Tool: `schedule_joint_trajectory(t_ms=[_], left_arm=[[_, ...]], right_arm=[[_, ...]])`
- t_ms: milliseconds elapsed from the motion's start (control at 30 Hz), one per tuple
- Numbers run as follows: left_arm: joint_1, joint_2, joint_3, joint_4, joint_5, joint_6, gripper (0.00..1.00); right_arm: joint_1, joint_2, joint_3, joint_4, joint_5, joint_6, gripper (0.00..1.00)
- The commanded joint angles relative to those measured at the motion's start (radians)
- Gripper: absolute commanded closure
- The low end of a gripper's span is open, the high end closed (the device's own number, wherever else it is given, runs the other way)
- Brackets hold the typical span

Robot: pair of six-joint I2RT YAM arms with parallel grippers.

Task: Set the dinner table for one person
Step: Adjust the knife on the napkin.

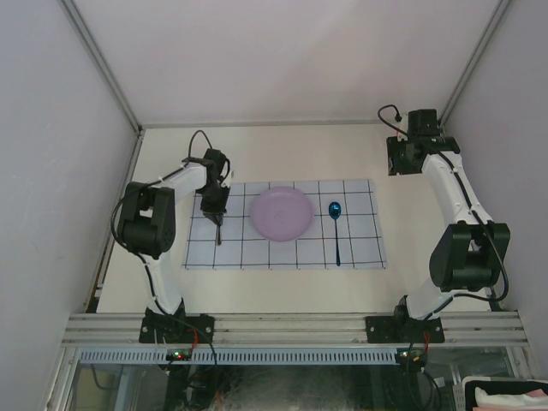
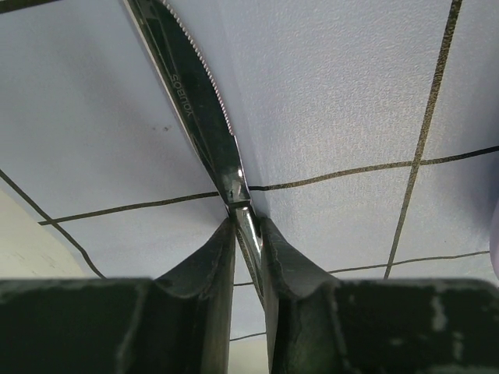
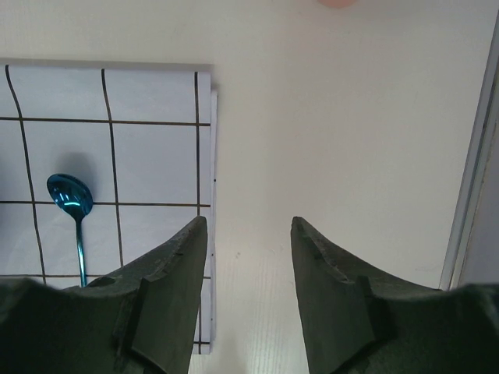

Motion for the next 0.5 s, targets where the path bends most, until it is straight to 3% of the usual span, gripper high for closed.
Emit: schedule_joint_trajectory(t_ms=[0, 333, 467], left_arm=[[-0.008, -0.003, 0.008, 0.012, 0.040, -0.002, 0.76], [-0.011, 0.038, -0.004, 0.017, 0.016, 0.017, 0.78], [-0.011, 0.063, 0.017, 0.004, 0.018, 0.027, 0.91]], right_arm=[[0.006, -0.040, 0.005, 0.017, -0.007, -0.009, 0.53], [0.005, -0.043, -0.002, 0.018, -0.016, -0.003, 0.53], [0.002, -0.051, -0.011, 0.017, -0.017, -0.002, 0.53]])
